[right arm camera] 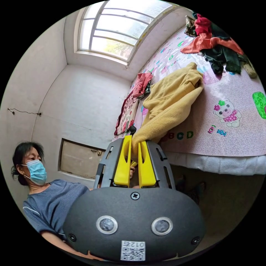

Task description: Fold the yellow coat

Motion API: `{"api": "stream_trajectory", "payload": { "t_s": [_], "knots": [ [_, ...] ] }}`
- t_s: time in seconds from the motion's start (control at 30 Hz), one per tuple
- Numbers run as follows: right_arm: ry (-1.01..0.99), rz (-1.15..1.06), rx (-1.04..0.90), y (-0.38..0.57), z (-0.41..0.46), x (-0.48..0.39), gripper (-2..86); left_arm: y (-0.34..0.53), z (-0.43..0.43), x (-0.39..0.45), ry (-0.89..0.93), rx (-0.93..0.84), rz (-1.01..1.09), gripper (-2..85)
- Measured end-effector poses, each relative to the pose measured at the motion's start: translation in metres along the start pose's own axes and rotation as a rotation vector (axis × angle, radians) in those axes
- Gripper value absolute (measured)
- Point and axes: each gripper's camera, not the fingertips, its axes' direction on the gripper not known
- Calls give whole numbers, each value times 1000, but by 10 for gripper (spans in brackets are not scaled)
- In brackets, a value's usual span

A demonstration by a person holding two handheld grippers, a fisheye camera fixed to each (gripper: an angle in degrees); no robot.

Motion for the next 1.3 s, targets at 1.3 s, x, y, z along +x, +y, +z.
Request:
{"api": "stream_trajectory", "payload": {
  "t_s": [1.3],
  "knots": [
    [-330,189,-27,-171,-12,125,1,-22,41,194,-416,-128,430,84]
  ]
}}
